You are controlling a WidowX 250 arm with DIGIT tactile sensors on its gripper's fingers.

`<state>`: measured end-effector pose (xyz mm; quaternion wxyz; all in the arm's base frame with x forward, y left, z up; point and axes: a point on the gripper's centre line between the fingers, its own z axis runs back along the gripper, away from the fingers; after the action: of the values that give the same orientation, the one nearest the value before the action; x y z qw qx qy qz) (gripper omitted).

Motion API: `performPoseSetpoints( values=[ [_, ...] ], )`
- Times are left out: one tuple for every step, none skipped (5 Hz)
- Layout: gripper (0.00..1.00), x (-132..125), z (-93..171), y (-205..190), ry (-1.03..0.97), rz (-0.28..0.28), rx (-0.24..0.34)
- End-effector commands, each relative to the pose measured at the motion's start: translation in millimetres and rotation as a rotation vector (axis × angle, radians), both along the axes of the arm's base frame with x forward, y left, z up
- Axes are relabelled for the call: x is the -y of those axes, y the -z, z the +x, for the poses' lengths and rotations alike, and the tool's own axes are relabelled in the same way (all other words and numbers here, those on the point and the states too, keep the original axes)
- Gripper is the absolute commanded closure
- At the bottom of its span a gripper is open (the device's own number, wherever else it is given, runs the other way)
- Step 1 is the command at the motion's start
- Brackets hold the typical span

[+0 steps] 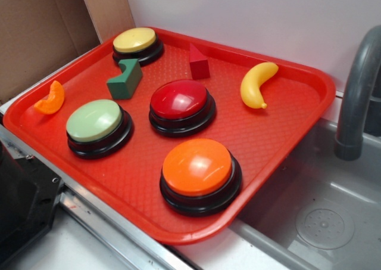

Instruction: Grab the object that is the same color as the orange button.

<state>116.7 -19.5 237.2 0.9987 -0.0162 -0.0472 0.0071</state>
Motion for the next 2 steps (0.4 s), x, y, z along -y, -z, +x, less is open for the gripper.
performPoseSetpoints(
  values=[
    [0.0,0,0,0,0.0,0.0,0.0],
    [0.0,-47,4,29,-0.091,0.037,0.04]
  ],
)
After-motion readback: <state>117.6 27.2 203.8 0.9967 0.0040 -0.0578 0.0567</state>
